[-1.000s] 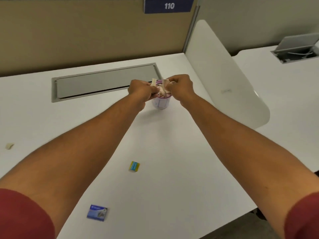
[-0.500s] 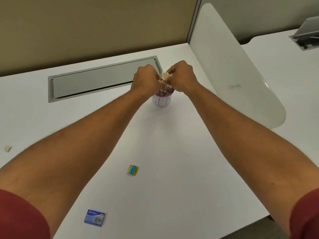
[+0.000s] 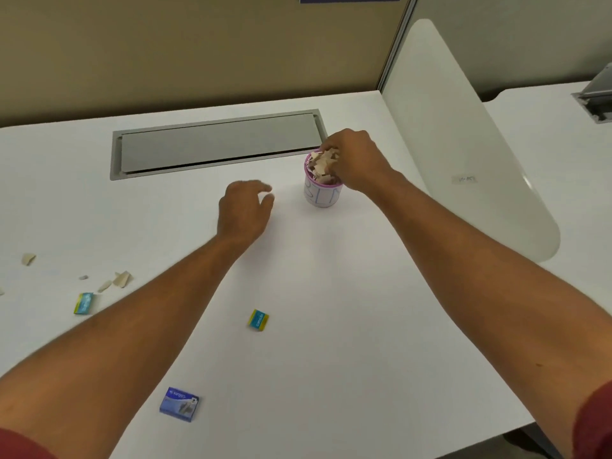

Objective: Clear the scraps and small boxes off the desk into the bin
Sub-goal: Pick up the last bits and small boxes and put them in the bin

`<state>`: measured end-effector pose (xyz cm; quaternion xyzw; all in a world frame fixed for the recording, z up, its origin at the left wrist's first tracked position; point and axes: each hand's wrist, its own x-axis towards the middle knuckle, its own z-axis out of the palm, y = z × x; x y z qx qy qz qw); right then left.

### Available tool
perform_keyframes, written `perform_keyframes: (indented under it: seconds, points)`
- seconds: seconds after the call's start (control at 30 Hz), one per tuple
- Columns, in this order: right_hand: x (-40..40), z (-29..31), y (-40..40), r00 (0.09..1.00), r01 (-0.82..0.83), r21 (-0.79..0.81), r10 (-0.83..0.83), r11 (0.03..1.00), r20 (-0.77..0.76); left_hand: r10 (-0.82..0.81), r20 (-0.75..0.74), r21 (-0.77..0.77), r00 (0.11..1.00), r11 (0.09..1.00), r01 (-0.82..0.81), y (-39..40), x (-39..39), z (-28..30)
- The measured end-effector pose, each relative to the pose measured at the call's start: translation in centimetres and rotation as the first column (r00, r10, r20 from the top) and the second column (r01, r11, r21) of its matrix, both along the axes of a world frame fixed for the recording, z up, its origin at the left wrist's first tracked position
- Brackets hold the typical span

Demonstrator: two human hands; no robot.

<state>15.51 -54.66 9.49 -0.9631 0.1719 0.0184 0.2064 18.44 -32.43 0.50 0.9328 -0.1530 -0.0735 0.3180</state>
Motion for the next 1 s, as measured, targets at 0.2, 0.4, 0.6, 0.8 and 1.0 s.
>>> perform_keyframes:
  seconds: [0.2,0.4,0.6,0.8,1.0]
  points:
    - [0.2,0.6,-0.5,1.000,-0.019,-0.048,0.019,0.999,-0.008,-0.146,-0.124,0.450,0.981,0.873,0.187,5.2,-2.8,-5.8]
    - [0.4,-1.2,1.6,0.992,-0.080,-0.200,0.058,0.977,-0.112,-0.181,-0.061,0.478,0.982,0.858,0.188,5.7,-3.2,-6.8]
    - [1.1,-2.8,1.3,0.971,-0.216,-0.370,0.159,0.903,-0.179,-0.192,-0.088,0.481,0.978,0.851,0.210,5.7,-3.1,-6.7]
    - [1.9,-2.6,1.2,0.952,-0.248,-0.303,0.173,0.920,-0.253,-0.192,-0.071,0.484,0.979,0.851,0.202,5.7,-3.0,-6.8]
    - [1.1,0.5,0.9,0.984,-0.136,-0.204,0.109,0.969,-0.139,-0.203,-0.115,0.474,0.972,0.849,0.233,5.8,-3.0,-6.2]
